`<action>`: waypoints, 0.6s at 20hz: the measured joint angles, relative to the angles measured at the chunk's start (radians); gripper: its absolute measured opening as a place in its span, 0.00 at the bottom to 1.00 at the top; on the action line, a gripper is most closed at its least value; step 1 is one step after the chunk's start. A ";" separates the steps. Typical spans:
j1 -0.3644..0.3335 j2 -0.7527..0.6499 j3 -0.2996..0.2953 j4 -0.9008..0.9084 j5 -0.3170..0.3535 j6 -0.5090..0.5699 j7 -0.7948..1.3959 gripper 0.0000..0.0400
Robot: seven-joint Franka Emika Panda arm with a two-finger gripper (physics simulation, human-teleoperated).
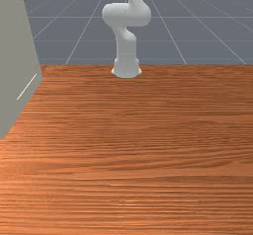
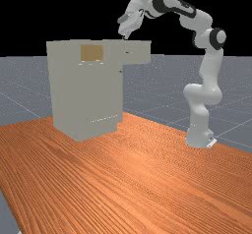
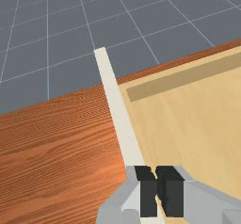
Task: Open the drawer
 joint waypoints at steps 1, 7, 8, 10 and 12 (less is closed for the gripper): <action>0.005 -0.003 0.006 -0.002 0.004 -0.002 0.002 0.06; 0.020 -0.013 0.030 -0.013 0.018 -0.009 0.013 0.05; 0.025 -0.016 0.038 -0.016 0.031 -0.012 0.013 0.03; 0.041 -0.027 0.056 -0.024 0.040 -0.019 0.018 0.04; 0.049 -0.031 0.068 -0.027 0.049 -0.024 0.027 0.04</action>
